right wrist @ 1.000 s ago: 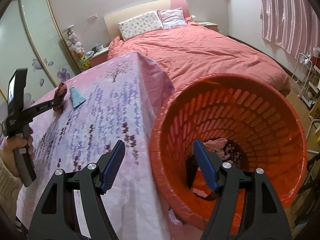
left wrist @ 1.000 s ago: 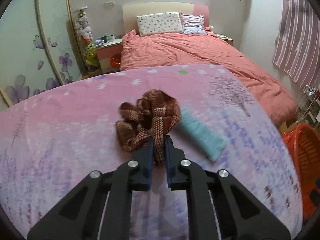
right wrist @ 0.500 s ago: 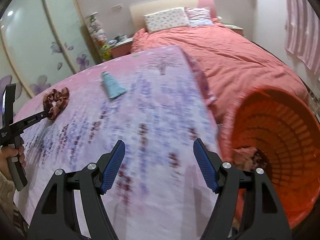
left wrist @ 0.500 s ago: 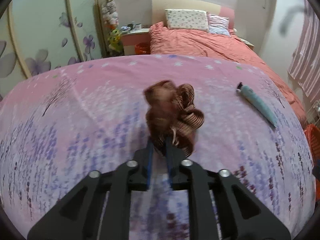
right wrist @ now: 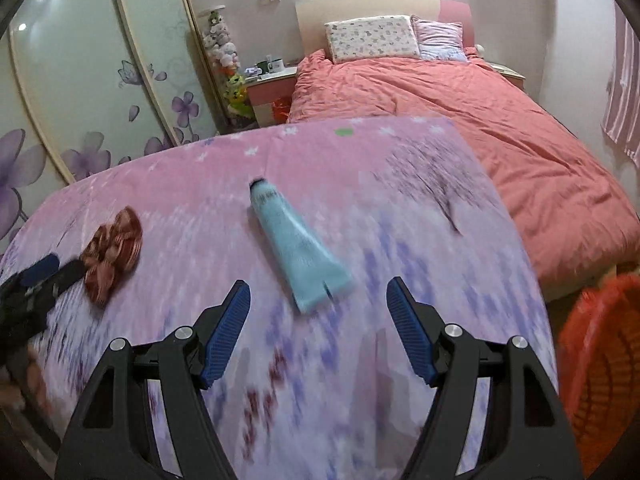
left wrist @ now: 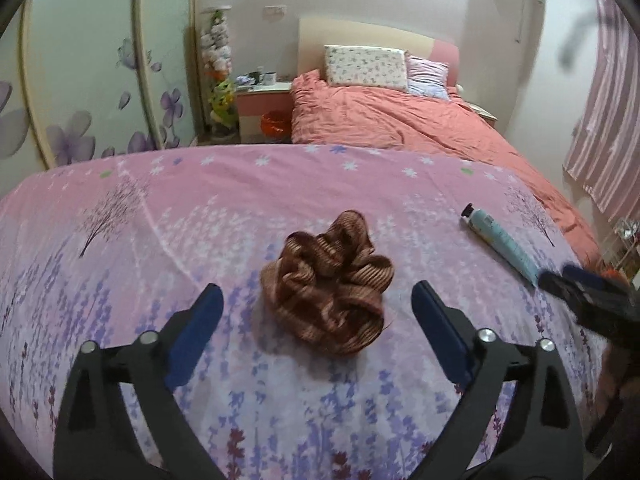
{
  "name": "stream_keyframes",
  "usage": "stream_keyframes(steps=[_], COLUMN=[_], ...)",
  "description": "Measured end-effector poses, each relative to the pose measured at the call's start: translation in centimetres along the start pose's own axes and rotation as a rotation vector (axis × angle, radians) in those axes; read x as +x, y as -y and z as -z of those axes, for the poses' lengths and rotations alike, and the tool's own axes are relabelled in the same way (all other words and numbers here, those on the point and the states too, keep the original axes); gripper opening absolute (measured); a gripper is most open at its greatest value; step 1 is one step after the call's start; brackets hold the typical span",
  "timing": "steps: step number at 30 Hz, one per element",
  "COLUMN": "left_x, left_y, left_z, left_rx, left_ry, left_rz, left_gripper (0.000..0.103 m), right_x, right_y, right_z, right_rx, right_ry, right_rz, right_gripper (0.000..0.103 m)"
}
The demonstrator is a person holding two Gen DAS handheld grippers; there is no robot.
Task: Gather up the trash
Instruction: 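Move both grippers back toward the brown plaid cloth and light-blue tube, then grasp the brown plaid cloth with the left gripper while the right grasps the light-blue tube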
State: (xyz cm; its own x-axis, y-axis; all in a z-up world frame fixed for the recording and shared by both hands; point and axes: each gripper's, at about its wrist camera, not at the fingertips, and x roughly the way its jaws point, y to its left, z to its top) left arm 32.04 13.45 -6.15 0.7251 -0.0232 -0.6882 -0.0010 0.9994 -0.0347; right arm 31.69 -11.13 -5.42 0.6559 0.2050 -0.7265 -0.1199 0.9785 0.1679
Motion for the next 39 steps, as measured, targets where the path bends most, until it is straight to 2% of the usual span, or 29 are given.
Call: stream_keyframes(steps=[4,9,11,15,17,20,21,22,25,32,35,39], left_x=[1.6,3.3,3.7,4.9,5.5,6.3,6.2,6.1,5.3,1.1,-0.5,-1.0], left_y=[0.9,0.8,0.5,0.2,0.1,0.1,0.3,0.4,0.7,0.8,0.7,0.5], left_z=[-0.6,-1.0,-1.1,-1.4,-1.4,-1.3,-1.2,-1.1,-0.4,3.5,5.0,5.5], left_rx=[0.053,0.087,0.08,0.062,0.05,0.017,0.019,0.018,0.022,0.05,0.061,0.061], left_ry=[-0.018,-0.043,-0.054,-0.097,-0.123,-0.159,-0.153,-0.149,-0.142,-0.135,-0.133,-0.138], left_rz=[-0.01,-0.035,-0.032,-0.022,-0.007,0.039,0.032,0.04,0.059,0.052,0.027,-0.004], left_gripper=[0.095,0.095,0.095,0.095,0.094,0.076,0.072,0.061,0.049,0.048,0.049,0.056], right_x=[2.1,4.2,4.3,4.2,3.8,2.9,2.6,2.2,0.1,-4.4,-5.5,-5.3], right_y=[-1.0,-2.2,-2.6,-3.0,-2.5,-1.7,-1.5,-1.3,-0.8,-1.2,-1.7,-2.4], right_z=[-1.5,-2.3,-2.6,-2.5,-2.2,-1.6,-1.3,-0.8,1.3,6.0,7.2,7.6], right_rx=[-0.04,-0.082,-0.089,-0.115,-0.104,-0.084,-0.081,-0.079,-0.062,-0.054,-0.071,-0.082], right_ry=[-0.019,-0.064,-0.063,-0.062,-0.061,-0.059,-0.059,-0.059,-0.065,-0.081,-0.076,-0.058], right_rz=[0.016,0.023,0.009,0.037,0.034,0.041,0.046,0.049,0.044,0.02,0.044,0.092], right_gripper=[0.069,0.059,0.051,0.034,0.03,0.029,0.029,0.029,0.029,0.029,0.029,0.029])
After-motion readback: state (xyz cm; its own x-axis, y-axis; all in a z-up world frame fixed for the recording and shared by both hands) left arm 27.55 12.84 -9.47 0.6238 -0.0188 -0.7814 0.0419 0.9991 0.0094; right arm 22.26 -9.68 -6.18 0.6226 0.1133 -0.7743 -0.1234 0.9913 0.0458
